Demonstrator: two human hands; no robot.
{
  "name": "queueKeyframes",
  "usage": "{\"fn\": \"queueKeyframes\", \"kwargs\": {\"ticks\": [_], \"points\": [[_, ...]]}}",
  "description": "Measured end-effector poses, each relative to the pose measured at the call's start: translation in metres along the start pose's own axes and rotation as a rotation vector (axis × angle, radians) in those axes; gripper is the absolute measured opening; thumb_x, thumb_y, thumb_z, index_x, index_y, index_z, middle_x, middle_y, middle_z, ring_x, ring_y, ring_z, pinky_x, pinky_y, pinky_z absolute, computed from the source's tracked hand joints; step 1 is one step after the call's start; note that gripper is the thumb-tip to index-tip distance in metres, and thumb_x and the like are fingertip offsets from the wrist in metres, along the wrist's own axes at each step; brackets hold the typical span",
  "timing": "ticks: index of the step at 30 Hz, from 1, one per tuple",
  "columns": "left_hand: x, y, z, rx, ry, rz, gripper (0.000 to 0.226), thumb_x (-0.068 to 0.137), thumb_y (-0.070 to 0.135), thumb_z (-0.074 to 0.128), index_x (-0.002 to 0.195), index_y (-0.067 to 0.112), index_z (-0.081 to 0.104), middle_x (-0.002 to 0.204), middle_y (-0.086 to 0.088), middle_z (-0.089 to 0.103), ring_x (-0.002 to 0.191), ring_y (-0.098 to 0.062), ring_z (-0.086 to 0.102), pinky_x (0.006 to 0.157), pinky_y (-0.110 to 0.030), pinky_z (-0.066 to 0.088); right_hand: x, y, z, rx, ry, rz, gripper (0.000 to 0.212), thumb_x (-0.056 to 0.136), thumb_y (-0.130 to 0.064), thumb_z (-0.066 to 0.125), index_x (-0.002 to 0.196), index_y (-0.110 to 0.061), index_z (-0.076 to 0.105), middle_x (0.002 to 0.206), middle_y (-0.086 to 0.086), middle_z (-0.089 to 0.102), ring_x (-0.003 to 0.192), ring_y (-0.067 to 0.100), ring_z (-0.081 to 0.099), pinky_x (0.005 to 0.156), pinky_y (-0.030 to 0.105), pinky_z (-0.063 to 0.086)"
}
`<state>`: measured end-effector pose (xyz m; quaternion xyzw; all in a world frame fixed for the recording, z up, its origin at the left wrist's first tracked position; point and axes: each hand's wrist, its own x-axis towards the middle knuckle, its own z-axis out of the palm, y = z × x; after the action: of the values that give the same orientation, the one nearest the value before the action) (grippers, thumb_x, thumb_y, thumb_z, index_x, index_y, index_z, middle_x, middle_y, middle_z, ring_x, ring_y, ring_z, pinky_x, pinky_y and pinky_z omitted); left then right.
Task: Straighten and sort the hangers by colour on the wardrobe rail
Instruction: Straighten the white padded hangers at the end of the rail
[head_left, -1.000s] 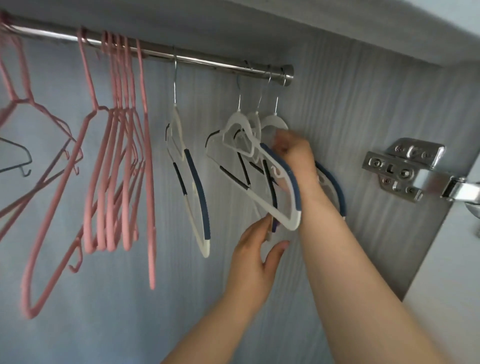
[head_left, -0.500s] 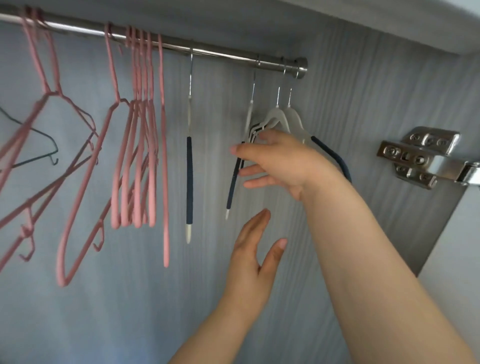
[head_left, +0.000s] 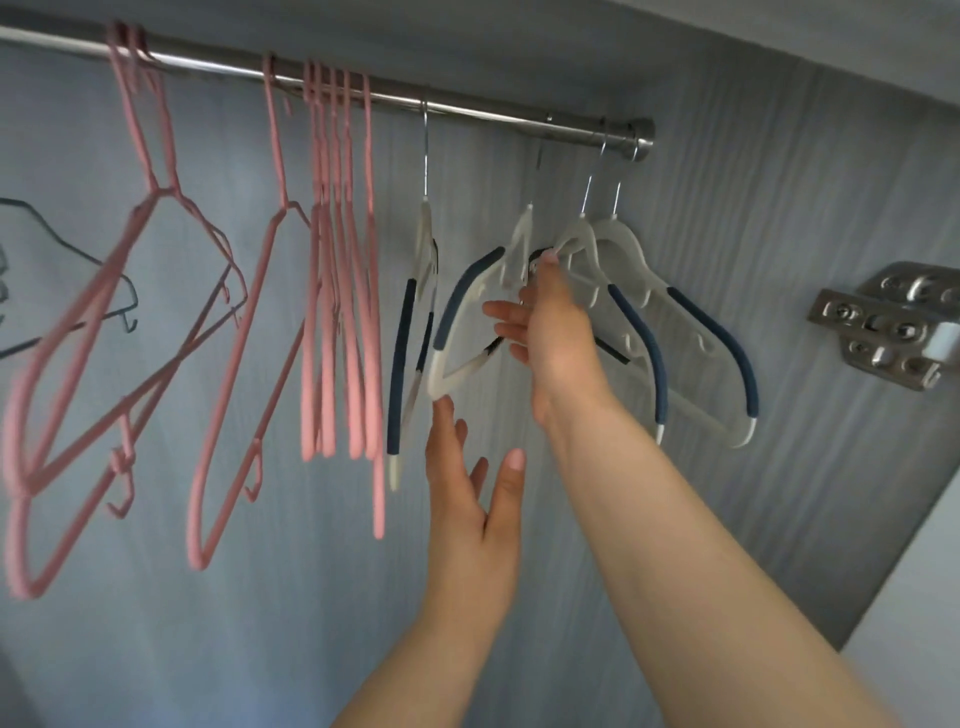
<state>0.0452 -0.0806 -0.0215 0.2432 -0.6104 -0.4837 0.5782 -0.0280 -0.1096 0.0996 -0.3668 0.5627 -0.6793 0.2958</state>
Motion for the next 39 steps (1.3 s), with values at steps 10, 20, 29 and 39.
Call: {"fn": "queueKeyframes", "kwargs": {"ticks": [10, 20, 29, 39], "points": [[0.017, 0.02, -0.002, -0.032, 0.009, 0.147, 0.034, 0.089, 0.036, 0.041, 0.121, 0.033, 0.05, 0.12, 0.03, 0.052, 0.114, 0.012, 0.047, 0.094, -0.003, 0.036, -0.001, -0.013, 0.002, 0.057, -0.156, 0.016, 0.018, 0.084, -0.025, 0.057, 0.092, -0.009, 0.055, 0.081, 0.003, 0.053, 0.075, 0.018, 0.062, 0.058, 0.021, 0.048], [0.016, 0.014, -0.004, -0.014, -0.121, 0.068, 0.061, 0.076, 0.04, 0.052, 0.134, 0.036, 0.036, 0.137, 0.026, 0.039, 0.117, 0.021, 0.037, 0.096, 0.0, 0.032, 0.016, -0.039, 0.005, 0.21, -0.055, -0.066, 0.02, 0.093, -0.007, 0.037, 0.074, -0.008, 0.043, 0.069, 0.009, 0.047, 0.044, 0.009, 0.06, 0.044, 0.017, 0.053], [0.007, -0.001, -0.018, 0.049, -0.15, -0.02, 0.049, 0.087, 0.022, 0.055, 0.122, 0.049, 0.034, 0.124, 0.025, 0.05, 0.112, 0.015, 0.046, 0.097, -0.007, 0.038, 0.033, -0.006, 0.016, 0.145, 0.052, 0.097, 0.025, 0.094, 0.001, 0.025, 0.077, -0.005, 0.043, 0.064, 0.009, 0.046, 0.05, 0.013, 0.046, 0.03, 0.013, 0.039], [-0.01, -0.07, -0.073, 0.424, -0.309, -0.484, 0.081, 0.079, 0.017, 0.069, 0.143, 0.022, 0.02, 0.137, 0.0, 0.039, 0.124, -0.014, 0.038, 0.09, -0.018, 0.033, -0.001, 0.128, -0.054, -0.612, -0.263, 0.013, 0.017, 0.095, -0.013, 0.039, 0.091, -0.015, 0.055, 0.065, -0.002, 0.047, 0.047, 0.009, 0.038, 0.045, 0.022, 0.031]]}}
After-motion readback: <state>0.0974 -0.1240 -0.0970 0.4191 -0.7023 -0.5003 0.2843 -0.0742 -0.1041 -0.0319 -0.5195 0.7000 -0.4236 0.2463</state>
